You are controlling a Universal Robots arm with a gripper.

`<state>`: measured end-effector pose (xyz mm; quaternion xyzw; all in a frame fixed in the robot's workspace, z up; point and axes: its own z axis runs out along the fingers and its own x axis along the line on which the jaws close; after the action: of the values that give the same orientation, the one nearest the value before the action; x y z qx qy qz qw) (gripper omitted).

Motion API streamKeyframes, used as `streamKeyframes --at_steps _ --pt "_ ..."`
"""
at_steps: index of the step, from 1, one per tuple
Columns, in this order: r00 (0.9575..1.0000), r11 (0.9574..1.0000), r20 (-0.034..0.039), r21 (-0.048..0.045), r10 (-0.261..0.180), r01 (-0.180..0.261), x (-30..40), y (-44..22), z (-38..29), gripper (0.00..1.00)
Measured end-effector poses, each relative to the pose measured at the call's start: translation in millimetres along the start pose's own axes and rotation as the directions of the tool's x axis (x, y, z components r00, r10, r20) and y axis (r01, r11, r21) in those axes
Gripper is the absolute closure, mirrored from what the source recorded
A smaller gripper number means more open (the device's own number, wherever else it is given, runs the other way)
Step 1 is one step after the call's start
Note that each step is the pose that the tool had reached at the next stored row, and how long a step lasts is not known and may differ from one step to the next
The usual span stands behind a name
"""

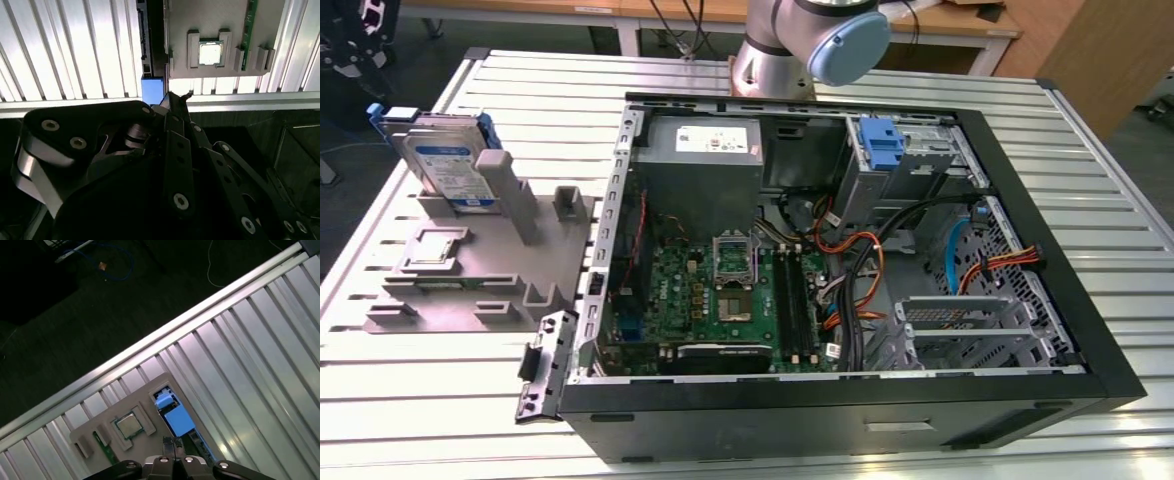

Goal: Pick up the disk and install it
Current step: 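Pick up the disk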

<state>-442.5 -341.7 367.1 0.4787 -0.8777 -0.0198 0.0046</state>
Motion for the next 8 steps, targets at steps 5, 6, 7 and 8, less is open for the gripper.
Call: streamKeyframes --at_steps 5,6,7,8 --pt "0.9965 0.9965 -0.0033 -0.0010 -0.084 0.084 0.0 0.0 1.0 0.90" --pt "0.9949 0.9949 -0.0039 -0.0010 -0.101 0.101 0.1 0.0 1.1 0.90" --pt "0.9932 0.9932 -0.0044 -0.0011 -0.116 0.116 0.1 0.0 1.2 0.90" --pt "0.9914 0.9914 -0.0048 -0.0009 -0.131 0.131 0.1 0.0 1.3 0.90"
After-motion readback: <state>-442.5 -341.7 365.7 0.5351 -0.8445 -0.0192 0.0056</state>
